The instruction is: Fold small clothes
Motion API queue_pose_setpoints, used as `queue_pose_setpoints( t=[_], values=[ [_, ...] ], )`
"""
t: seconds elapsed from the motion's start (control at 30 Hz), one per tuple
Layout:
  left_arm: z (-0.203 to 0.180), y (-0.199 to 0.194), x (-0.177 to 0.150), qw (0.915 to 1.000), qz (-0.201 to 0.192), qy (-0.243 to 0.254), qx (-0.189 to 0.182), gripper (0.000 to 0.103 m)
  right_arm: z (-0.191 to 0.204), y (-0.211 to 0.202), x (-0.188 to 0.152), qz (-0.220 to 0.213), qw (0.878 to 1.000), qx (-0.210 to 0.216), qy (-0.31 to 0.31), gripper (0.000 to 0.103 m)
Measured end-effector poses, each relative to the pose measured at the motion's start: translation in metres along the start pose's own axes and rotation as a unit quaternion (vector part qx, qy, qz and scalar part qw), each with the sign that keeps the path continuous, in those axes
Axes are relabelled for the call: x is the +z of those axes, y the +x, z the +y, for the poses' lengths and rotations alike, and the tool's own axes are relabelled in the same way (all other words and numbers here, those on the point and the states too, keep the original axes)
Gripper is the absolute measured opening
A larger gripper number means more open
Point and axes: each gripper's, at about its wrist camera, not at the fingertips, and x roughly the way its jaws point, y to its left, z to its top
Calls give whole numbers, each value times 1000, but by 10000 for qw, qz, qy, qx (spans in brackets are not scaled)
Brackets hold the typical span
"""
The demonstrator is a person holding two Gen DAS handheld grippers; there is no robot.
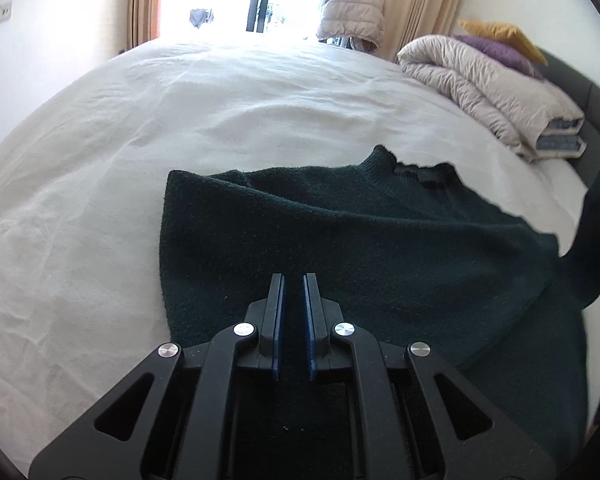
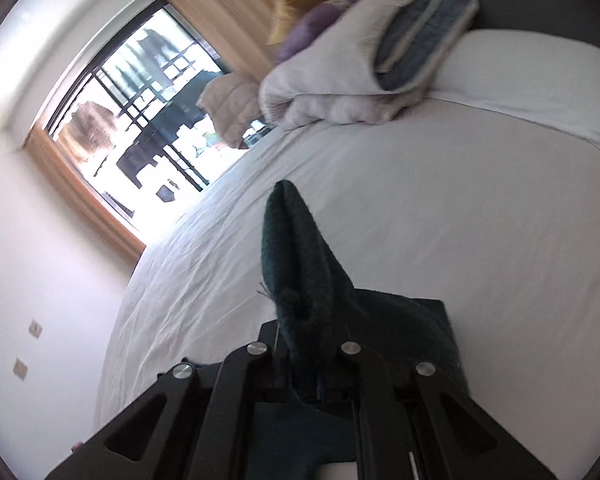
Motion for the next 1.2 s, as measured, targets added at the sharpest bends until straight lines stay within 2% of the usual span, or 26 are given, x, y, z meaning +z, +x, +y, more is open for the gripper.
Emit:
queue_pose_setpoints(
  t=[0.13,0.17,0.2,0.27,0.33,0.47,0.53,0.6,0.63,0.67,0.73,0.8,0.93,1.03,1.07,1.13,1.17,1.2],
  values=[
    [20,-17,9,9940,-116,-677,-845,13,122,35,-45,277,9910,292,-1275,8],
    [24,-21,11,9912,-139,-800,-1044,22,148,46,-61,400,9865,360,-1545,8],
    [28,-24,14,9878,-153,-934,-1236,40,169,57,-76,521,9824,435,-1740,8],
    [38,-32,18,9792,-238,-1241,-1586,67,201,79,-107,783,9759,595,-1946,9],
    [46,-38,20,9729,-314,-1464,-1762,69,223,98,-138,1049,9687,783,-2107,9],
    [61,-34,21,9620,-77,-1761,-2087,69,250,127,-188,1428,9553,879,-2437,9],
    [65,-29,20,9579,78,-1886,-2163,69,251,139,-208,1708,9490,1042,-2437,11],
    [59,-23,20,9592,203,-1832,-2146,69,247,149,-225,2029,9407,1136,-2469,18],
    [54,-19,20,9602,279,-1764,-2148,69,243,152,-231,2202,9365,1241,-2431,32],
    [50,-15,20,9612,372,-1706,-2134,69,239,150,-235,2271,9350,1414,-2329,39],
    [43,-5,17,9629,590,-1691,-2019,69,229,135,-231,2159,9399,1542,-2151,56],
    [36,0,15,9645,674,-1664,-1939,69,213,117,-221,2000,9479,1545,-1940,67],
    [20,7,17,9696,852,-1473,-1760,69,167,82,-206,1976,9535,1761,-1442,67],
    [5,17,19,9764,992,-1231,-1471,69,129,55,-204,1943,9583,1788,-1097,67],
    [0,23,19,9769,1115,-1169,-1399,69,116,49,-201,1937,9597,1822,-905,67],
    [-5,28,20,9800,1070,-1055,-1307,69,86,38,-198,1900,9629,1876,-383,67],
    [-8,31,20,9816,1060,-998,-1237,65,71,35,-195,1860,9641,1894,-52,67],
    [-10,33,20,9835,1054,-956,-1113,49,52,29,-193,1803,9650,1878,313,67]
  ],
)
